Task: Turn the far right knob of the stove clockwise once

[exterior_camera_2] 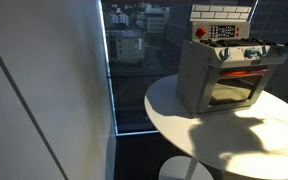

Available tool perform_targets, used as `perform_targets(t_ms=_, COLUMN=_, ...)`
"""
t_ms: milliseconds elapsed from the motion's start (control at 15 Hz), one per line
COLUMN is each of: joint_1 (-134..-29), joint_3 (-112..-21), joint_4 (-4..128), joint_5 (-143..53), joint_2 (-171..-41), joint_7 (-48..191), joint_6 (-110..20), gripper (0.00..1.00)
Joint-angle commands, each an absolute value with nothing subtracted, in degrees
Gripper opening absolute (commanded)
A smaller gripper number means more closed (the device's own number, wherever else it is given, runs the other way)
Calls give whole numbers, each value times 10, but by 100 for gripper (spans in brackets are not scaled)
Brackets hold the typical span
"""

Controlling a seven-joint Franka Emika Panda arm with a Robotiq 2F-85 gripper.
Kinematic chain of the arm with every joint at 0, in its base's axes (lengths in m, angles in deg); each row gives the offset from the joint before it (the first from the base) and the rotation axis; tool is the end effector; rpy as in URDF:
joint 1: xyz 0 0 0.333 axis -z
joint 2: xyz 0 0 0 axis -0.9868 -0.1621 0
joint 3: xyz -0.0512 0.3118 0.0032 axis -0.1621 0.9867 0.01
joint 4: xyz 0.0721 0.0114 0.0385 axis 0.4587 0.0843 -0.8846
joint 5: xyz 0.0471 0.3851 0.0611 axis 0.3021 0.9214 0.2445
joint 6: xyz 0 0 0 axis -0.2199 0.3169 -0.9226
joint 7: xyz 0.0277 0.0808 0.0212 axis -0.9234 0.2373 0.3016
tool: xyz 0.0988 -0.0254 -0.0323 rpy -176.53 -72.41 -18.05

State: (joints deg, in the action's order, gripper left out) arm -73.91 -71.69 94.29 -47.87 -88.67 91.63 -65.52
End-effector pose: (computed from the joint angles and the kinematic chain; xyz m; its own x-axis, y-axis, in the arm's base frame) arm 0.5514 -0.1574 0.4571 0.8764 0.1056 0.4698 0.0045 -0.9774 0.2113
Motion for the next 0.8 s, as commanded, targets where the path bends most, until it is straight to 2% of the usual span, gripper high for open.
perform_targets(t_ms=0, joint_1=-734, joint_3=-713, joint_4=950, joint_5=-484, joint_2=-891, joint_7=938, joint_6=-682, gripper=100)
perform_targets(t_ms=733, joint_1=-740, joint_3=-709, joint_4=974, joint_5=-367, joint_2=-894, joint_7=1082, joint_6=-739, gripper=100)
